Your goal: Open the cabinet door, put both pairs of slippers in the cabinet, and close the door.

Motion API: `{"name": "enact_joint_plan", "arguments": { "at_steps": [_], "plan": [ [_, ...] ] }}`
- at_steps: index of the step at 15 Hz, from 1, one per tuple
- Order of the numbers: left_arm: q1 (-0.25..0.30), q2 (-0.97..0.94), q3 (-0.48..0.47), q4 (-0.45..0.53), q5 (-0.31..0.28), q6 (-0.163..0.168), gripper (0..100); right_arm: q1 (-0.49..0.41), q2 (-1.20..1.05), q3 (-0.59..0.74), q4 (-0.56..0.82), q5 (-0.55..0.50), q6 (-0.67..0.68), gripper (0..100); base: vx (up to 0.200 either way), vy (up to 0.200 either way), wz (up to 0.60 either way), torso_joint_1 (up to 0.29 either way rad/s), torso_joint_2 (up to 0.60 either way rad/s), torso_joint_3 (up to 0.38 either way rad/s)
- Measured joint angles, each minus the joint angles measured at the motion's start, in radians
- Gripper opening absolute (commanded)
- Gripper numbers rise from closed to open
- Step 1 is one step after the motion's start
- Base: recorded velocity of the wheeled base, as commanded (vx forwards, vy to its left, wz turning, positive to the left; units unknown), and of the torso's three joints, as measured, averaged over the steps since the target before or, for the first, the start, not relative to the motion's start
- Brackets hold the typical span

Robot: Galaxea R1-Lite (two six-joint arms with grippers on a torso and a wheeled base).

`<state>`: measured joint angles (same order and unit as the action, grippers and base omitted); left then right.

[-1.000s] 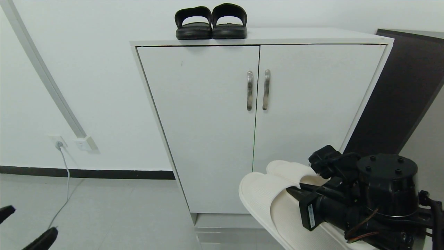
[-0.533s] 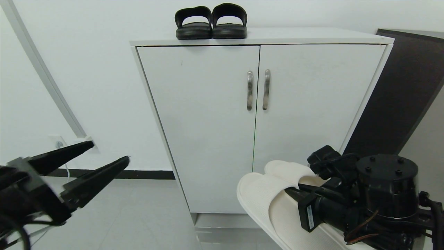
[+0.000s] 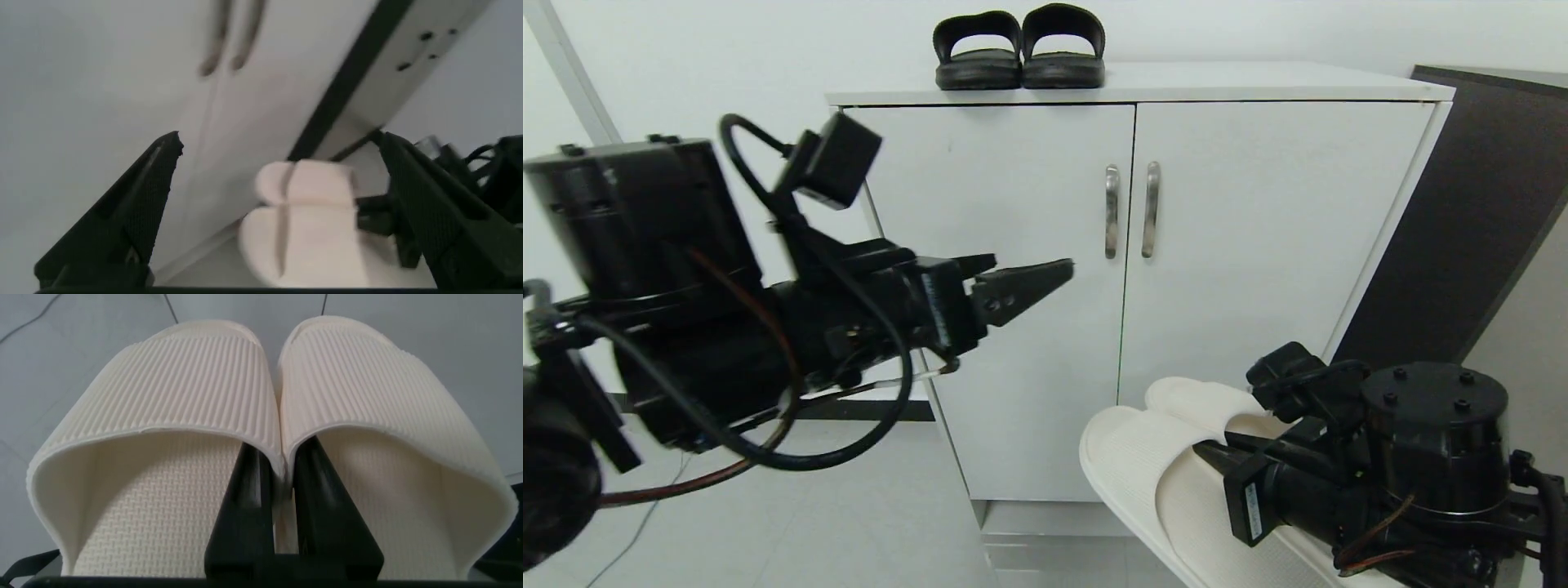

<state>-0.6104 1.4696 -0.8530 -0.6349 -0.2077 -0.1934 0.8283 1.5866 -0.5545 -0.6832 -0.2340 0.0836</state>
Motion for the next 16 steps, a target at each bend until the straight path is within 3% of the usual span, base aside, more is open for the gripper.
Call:
{"name": "enact_joint_plan", "arguments": {
  "at_steps": [2,6,7,10,12,16],
  "plan": [
    [-0.039,0.089,-0.103,-0.006,-0.053,-0.005,100,0.0,-0.003,0.002,0.001,-0.001,0.0,0,0.0,0.0,0.0,0.0,0.0,0.0],
    [-0.058,0.211,-0.249,0.0,-0.187,-0.017,100,0.0,-0.01,0.004,0.002,0.0,-0.001,0,0.0,0.0,0.0,0.0,0.0,0.0],
    [-0.058,0.243,-0.29,0.0,-0.223,-0.044,100,0.0,-0.01,0.007,0.002,0.0,-0.002,0,0.0,0.0,0.0,0.0,0.0,0.0],
    [-0.056,0.319,-0.42,0.004,-0.322,-0.17,100,0.0,-0.013,0.009,0.002,0.0,-0.003,0,0.0,0.0,0.0,0.0,0.0,0.0],
    [-0.054,0.362,-0.505,0.047,-0.33,-0.188,100,0.0,-0.014,0.009,0.002,0.0,-0.003,0,0.0,0.0,0.0,0.0,0.0,0.0],
    [-0.045,0.439,-0.652,0.129,-0.241,-0.184,100,-0.001,-0.014,0.01,0.003,0.0,-0.006,0,0.0,0.0,0.0,0.0,0.0,0.0]
  ]
}}
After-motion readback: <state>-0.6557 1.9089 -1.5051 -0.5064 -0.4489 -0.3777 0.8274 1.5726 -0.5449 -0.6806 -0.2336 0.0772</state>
